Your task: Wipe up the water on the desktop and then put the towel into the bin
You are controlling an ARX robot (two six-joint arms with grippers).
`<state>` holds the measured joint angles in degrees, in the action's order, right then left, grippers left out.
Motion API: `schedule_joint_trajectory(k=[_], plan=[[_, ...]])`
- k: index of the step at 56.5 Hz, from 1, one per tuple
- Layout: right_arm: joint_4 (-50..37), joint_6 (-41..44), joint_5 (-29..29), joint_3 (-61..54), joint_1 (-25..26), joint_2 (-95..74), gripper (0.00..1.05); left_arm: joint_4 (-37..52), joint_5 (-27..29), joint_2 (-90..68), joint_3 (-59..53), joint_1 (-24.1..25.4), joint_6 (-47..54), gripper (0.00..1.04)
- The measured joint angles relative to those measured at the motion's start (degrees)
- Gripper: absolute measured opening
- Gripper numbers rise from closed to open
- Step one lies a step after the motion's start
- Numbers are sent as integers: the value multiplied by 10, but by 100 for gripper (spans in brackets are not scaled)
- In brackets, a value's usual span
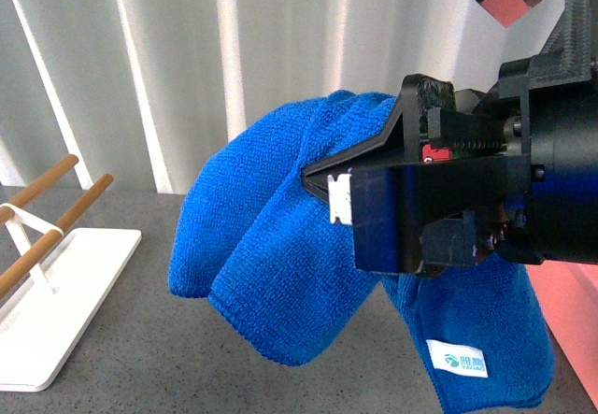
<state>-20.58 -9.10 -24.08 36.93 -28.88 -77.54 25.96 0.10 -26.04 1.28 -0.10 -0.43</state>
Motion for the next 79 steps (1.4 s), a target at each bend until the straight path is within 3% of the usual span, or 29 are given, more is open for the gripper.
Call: schedule_joint_trajectory(k=[47, 53, 69, 79], plan=[[7, 6, -1, 4, -4, 15, 4, -158, 0, 161, 0, 0, 0, 4], [7, 6, 0, 5, -5, 15, 4, -251, -1, 235, 0, 0, 0, 4], [10, 8, 2, 6, -7, 17, 4, -259, -1, 258, 0, 0, 0, 4], [37, 24, 2, 13, -1, 31, 4, -259, -1, 258, 0, 0, 0, 34]])
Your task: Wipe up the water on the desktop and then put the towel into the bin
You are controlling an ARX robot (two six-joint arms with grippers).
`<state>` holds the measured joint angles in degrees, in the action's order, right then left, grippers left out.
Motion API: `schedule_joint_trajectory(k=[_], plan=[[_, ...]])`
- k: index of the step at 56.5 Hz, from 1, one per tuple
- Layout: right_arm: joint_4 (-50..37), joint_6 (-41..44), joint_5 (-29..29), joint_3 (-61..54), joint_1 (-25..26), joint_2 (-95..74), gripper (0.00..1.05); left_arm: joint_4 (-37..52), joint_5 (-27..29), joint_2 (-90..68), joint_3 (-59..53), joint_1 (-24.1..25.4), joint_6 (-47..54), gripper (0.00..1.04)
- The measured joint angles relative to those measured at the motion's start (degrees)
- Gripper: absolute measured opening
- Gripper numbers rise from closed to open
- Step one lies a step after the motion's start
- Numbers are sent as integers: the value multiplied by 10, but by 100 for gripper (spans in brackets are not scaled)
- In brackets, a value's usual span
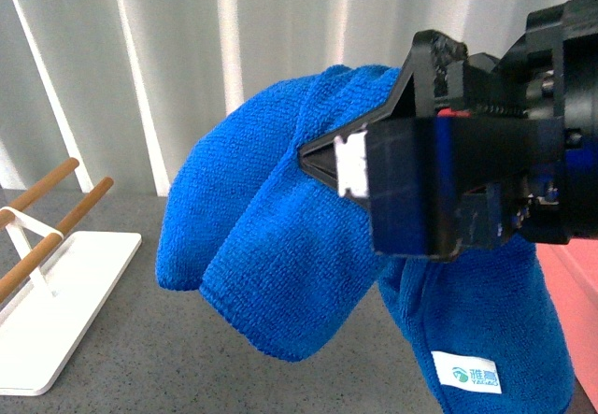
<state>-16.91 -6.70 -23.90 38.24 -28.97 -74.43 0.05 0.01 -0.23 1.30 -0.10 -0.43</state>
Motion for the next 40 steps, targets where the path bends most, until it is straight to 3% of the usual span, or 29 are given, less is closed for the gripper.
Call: schedule_joint_trajectory(k=[11, 24, 26, 31, 40], plan=[[76, 40, 31, 46, 31, 22, 4, 0, 0, 0, 0, 0, 0, 63], [238, 109, 200, 145, 109, 25, 4, 0, 0, 0, 0, 0, 0, 99], [267, 126, 245, 158, 128, 23, 4, 0, 0, 0, 0, 0, 1, 99], [308, 147, 284, 173, 172, 22, 4, 0, 0, 0, 0, 0, 1, 98], [358, 177, 269, 182, 259, 17, 4, 0, 0, 0, 0, 0, 1, 98]])
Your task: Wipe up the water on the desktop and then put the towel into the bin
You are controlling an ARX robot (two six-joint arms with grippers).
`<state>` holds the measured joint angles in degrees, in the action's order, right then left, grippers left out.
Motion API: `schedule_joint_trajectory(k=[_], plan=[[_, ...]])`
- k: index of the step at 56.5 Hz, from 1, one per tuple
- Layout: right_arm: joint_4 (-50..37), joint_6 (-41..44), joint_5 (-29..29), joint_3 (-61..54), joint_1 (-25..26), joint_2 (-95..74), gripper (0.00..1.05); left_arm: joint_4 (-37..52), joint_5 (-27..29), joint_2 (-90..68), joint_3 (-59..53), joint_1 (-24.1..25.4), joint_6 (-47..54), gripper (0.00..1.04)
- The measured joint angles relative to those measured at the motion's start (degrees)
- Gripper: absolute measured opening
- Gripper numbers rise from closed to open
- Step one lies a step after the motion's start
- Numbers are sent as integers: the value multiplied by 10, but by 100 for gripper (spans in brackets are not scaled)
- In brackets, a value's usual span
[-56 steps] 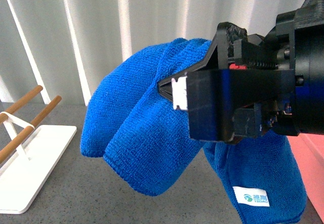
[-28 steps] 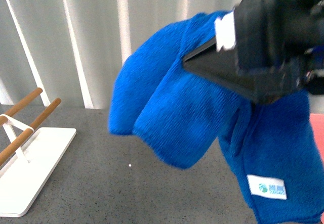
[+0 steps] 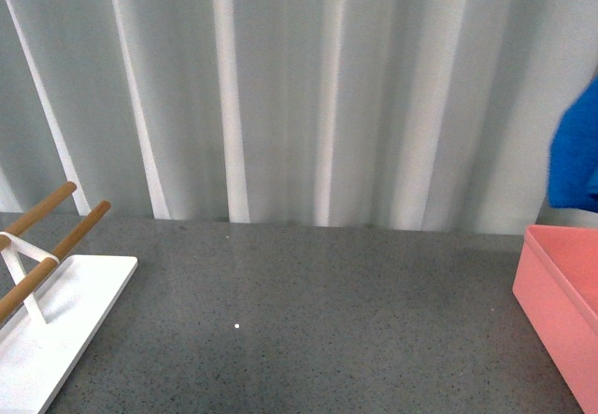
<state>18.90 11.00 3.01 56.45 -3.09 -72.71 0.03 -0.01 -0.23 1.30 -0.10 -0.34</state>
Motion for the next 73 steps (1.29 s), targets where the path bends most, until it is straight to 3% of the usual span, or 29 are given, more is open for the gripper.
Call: schedule_joint_trajectory(k=[20, 49, 73], plan=[[20, 21, -61, 16, 128, -104, 4, 0, 0, 0, 0, 0, 0, 98], [0, 25, -44, 22, 165, -167, 5, 0, 0, 0, 0, 0, 0, 98], [7, 23, -37, 24, 177, -179, 76, 0, 0, 0, 0, 0, 0, 98]])
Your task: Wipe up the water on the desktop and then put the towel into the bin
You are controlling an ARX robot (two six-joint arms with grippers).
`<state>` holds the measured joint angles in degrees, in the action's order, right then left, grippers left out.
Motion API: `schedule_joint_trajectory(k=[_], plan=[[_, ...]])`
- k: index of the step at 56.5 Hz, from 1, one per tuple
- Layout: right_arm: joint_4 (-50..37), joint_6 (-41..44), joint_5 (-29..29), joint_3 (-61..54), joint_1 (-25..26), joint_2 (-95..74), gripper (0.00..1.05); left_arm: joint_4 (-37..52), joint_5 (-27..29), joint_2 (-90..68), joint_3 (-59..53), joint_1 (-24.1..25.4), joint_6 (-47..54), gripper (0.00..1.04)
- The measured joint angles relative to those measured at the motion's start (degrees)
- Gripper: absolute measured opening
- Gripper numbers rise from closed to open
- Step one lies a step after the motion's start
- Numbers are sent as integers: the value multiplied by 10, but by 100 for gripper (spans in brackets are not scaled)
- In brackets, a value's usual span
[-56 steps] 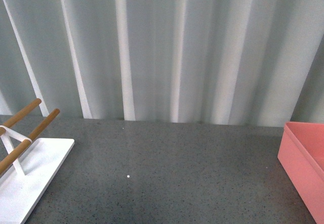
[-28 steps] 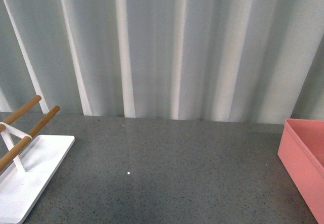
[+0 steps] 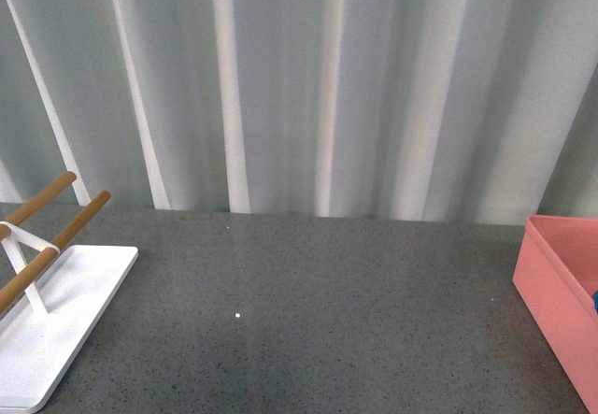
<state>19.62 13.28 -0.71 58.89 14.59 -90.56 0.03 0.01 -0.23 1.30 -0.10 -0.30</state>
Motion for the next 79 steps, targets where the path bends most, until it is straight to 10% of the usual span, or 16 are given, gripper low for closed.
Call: schedule_joint_trajectory(k=[7, 33, 39, 48, 63, 79], plan=[[0, 0, 0, 0, 0, 0, 99, 0, 0, 0, 0, 0, 0, 98], [-8, -3, -3, -2, 1, 0, 97, 0, 0, 0, 0, 0, 0, 98], [-307, -74, -117, -129, 1, 21, 81, 0, 1, 0, 0, 0, 0, 98], [-723, -116, -103, -324, -35, 100, 47, 0, 0, 0, 0, 0, 0, 98], [-740, -121, -66, -438, -72, 201, 3, 0, 0, 0, 0, 0, 0, 98], [-695, -123, -32, -515, -105, 324, 3, 0, 0, 0, 0, 0, 0, 98]])
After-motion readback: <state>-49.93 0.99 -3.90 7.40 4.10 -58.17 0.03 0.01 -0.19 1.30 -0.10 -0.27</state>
